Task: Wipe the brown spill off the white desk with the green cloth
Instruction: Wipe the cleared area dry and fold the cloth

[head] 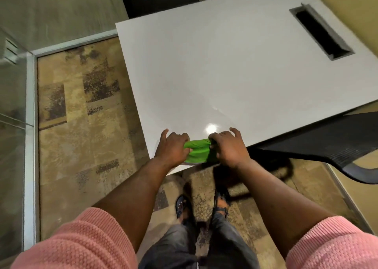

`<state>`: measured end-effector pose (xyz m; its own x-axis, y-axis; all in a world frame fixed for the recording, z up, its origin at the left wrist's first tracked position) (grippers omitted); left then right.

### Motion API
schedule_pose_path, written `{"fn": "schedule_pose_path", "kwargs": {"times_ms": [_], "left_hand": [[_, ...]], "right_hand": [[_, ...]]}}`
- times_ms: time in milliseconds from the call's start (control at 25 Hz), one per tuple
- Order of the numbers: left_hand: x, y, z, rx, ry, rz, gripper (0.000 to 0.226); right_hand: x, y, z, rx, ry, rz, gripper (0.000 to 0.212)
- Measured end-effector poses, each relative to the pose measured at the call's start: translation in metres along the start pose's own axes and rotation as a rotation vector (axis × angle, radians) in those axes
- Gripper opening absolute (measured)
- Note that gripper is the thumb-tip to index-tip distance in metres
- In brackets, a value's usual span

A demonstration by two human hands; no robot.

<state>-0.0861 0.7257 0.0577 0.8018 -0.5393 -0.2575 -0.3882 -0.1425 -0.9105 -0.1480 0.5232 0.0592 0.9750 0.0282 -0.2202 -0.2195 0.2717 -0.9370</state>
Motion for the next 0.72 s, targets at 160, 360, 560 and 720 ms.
{"fn": "schedule_pose_path", "kwargs": {"times_ms": [160,360,560,720], "left_hand": [[-0.002,-0.043,-0.029,-0.061,0.065,-0.079,0.032],[0.001,-0.097,-0.070,-0.088,0.185,-0.181,0.026],[0.012,-0.137,-0.106,0.000,0.314,-0.272,0.030],[0.025,-0.155,-0.133,0.033,0.384,-0.297,0.027]], "right_hand": [[-0.025,-0.049,-0.006,0.015,0.054,-0.128,0.032],[-0.053,-0.108,-0.012,-0.011,0.128,-0.319,0.034],[-0.075,-0.148,-0.023,-0.019,0.166,-0.474,0.030],[-0.086,-0.176,-0.034,-0.078,0.202,-0.489,0.026]]}}
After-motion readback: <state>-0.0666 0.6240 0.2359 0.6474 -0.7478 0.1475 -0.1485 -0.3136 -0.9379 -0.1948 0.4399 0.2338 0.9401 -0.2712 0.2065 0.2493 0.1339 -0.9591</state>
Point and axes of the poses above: each hand's wrist, its own x-axis towards the middle knuckle, its own y-axis out of the palm, z = x × y, the point moved 3 cm from there along x, towards the middle knuckle, and after that the axes turned 2 degrees about y, right-handed, at the moved point
